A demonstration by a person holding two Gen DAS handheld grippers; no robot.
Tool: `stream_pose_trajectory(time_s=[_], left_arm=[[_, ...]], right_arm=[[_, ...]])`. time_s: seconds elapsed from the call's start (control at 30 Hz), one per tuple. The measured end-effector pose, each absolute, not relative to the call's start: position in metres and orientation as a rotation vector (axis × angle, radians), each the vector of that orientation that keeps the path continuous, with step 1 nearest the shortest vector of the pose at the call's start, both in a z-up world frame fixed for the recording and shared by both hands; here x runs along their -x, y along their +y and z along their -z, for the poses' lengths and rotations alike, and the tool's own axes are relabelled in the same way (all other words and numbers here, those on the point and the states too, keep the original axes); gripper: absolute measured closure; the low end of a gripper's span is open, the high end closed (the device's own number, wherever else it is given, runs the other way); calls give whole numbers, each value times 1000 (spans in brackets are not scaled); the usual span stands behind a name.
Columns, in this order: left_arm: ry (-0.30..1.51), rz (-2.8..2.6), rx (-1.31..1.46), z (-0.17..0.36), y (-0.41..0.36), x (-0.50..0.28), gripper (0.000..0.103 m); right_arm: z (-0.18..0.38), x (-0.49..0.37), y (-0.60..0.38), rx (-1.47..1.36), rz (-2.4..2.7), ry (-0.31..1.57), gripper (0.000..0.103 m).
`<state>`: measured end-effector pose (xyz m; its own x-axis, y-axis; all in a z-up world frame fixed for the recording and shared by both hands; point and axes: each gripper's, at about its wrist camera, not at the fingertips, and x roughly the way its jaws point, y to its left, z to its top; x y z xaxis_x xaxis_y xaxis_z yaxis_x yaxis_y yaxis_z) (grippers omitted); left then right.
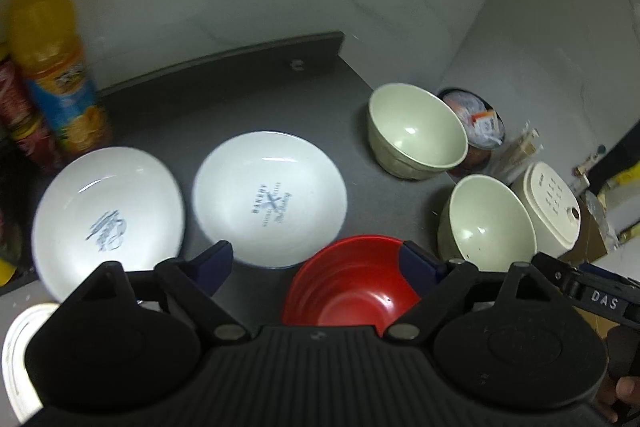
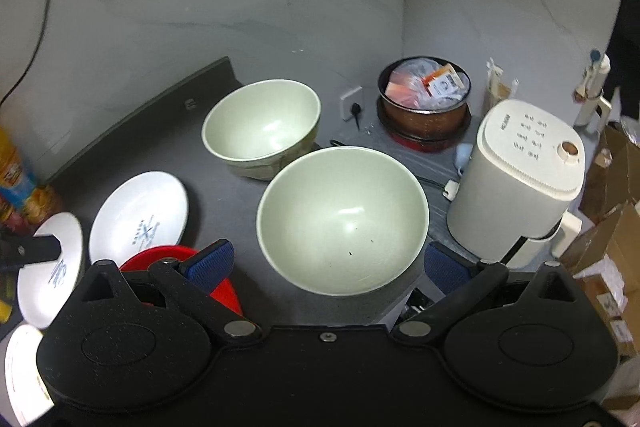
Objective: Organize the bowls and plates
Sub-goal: 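Move both grippers toward the cream bowl beside the kettle, then close the left gripper on the cream bowl rim while the right gripper also pinches it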
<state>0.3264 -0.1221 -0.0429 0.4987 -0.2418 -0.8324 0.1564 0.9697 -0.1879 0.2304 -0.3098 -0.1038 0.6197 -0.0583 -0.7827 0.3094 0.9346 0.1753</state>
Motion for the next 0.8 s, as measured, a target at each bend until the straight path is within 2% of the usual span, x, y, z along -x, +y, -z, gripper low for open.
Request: stream_pose_trajectory(time_s=[0.37, 0.53, 0.7, 0.8], left_arm=[[1087, 312, 53, 58, -161, -351, 27], [1123, 326, 55, 64, -179, -356, 37], [1133, 345, 73, 71, -201, -365, 51], [1134, 355, 87, 75, -215, -371, 54]], right_arm=[[119, -241, -327, -335, 274, 932, 9], [127, -244, -340, -349, 284, 948, 15], [141, -250, -362, -377, 282, 977, 23], [151, -255, -375, -401, 286, 1008, 29]])
